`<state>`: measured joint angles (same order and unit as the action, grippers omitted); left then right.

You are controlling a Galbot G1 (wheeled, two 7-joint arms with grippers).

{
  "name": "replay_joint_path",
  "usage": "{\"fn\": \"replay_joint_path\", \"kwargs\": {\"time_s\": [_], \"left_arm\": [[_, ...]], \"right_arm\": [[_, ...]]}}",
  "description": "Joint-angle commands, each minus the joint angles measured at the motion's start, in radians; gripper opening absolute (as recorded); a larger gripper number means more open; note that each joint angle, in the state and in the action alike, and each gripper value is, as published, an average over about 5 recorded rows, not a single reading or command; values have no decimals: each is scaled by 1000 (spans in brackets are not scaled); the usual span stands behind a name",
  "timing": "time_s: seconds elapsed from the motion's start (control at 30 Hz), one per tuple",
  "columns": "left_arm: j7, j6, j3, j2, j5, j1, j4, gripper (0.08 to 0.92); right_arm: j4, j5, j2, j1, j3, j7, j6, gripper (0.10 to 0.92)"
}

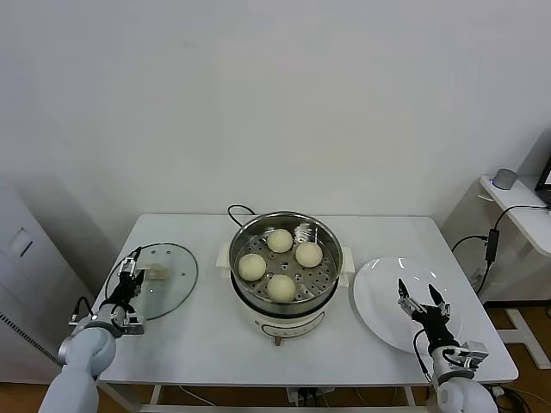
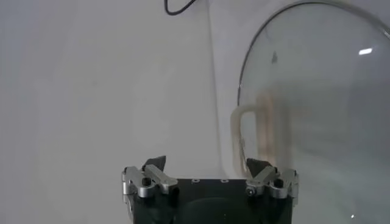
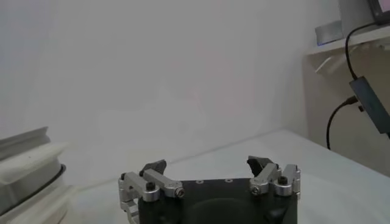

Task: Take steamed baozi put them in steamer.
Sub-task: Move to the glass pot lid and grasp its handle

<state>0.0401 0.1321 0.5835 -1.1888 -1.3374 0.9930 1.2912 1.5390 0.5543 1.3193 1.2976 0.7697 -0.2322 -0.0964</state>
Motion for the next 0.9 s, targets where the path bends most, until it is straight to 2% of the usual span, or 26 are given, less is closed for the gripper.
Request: {"fn": "replay_joint_path", "kwargs": {"time_s": [0.03, 0.9], "left_arm": [[5, -3, -7, -4, 6, -34, -44, 823], [138, -41, -16, -52, 1, -131, -215, 823]], "right_arm": [[-4, -3, 2, 2, 1, 0, -1, 823], [-16, -14, 13, 10, 2, -1, -9, 823]]}}
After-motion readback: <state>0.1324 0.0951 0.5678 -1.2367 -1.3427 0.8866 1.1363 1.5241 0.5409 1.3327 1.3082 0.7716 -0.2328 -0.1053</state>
